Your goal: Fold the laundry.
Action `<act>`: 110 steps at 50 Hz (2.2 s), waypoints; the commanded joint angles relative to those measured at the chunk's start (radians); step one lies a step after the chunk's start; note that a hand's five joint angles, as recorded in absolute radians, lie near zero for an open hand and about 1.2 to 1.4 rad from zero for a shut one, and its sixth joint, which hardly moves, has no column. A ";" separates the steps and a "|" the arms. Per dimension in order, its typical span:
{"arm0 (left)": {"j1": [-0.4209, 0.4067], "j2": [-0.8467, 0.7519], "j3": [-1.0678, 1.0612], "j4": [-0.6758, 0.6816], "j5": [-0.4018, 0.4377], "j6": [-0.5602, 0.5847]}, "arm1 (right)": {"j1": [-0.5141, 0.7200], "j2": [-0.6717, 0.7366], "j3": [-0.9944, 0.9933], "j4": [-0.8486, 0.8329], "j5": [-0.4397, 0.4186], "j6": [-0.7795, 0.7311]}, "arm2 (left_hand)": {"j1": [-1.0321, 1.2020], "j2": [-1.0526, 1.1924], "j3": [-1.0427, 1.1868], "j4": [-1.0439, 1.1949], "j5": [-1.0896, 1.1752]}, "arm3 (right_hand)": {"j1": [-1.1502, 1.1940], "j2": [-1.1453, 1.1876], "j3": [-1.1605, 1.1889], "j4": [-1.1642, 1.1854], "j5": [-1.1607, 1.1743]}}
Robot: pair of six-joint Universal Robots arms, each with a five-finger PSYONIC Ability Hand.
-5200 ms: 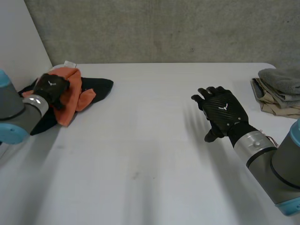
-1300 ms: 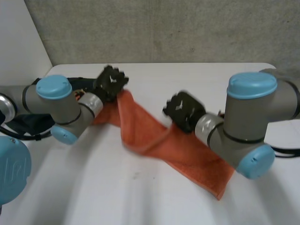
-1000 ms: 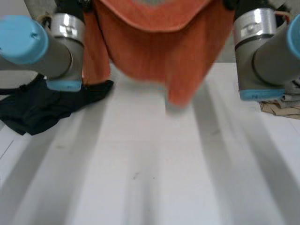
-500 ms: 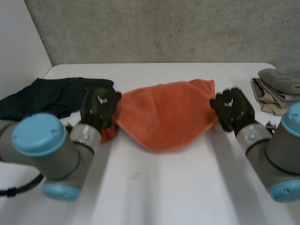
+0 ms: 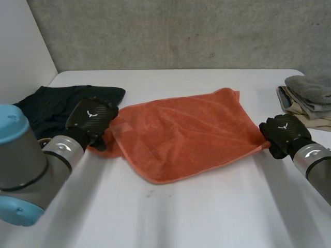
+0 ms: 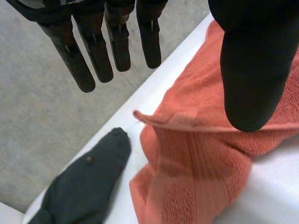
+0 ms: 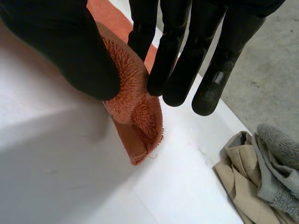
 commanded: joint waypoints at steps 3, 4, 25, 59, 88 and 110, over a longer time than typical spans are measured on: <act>0.083 -0.121 0.088 -0.050 0.148 0.003 | -0.008 0.010 -0.017 -0.001 -0.010 0.000 | 0.128 0.142 0.136 0.150 0.153 | 0.406 0.229 0.215 0.208 0.238; 0.085 -0.133 0.097 -0.050 0.155 0.003 | -0.010 0.010 -0.017 -0.001 -0.010 0.000 | 0.131 0.145 0.139 0.153 0.156 | 0.406 0.229 0.215 0.208 0.238; 0.063 -0.435 0.365 0.123 0.221 0.032 | -0.010 0.013 -0.001 0.001 -0.009 0.000 | 0.272 0.286 0.280 0.294 0.297 | 0.406 0.229 0.215 0.208 0.238; 0.004 -0.517 0.461 0.134 0.179 0.140 | -0.011 0.022 -0.018 0.027 -0.001 -0.012 | 0.962 0.976 0.970 0.983 0.986 | 0.406 0.229 0.215 0.208 0.238; -0.004 0.630 -0.265 -0.745 -0.108 0.341 | -0.254 -0.433 -0.010 0.940 -0.039 -0.658 | 0.962 0.976 0.970 0.983 0.986 | 0.406 0.229 0.215 0.208 0.238; -0.015 -0.112 0.118 -0.181 -0.274 0.318 | -0.001 0.037 -0.312 0.474 0.068 -0.400 | 0.962 0.976 0.970 0.983 0.986 | 0.406 0.229 0.215 0.208 0.238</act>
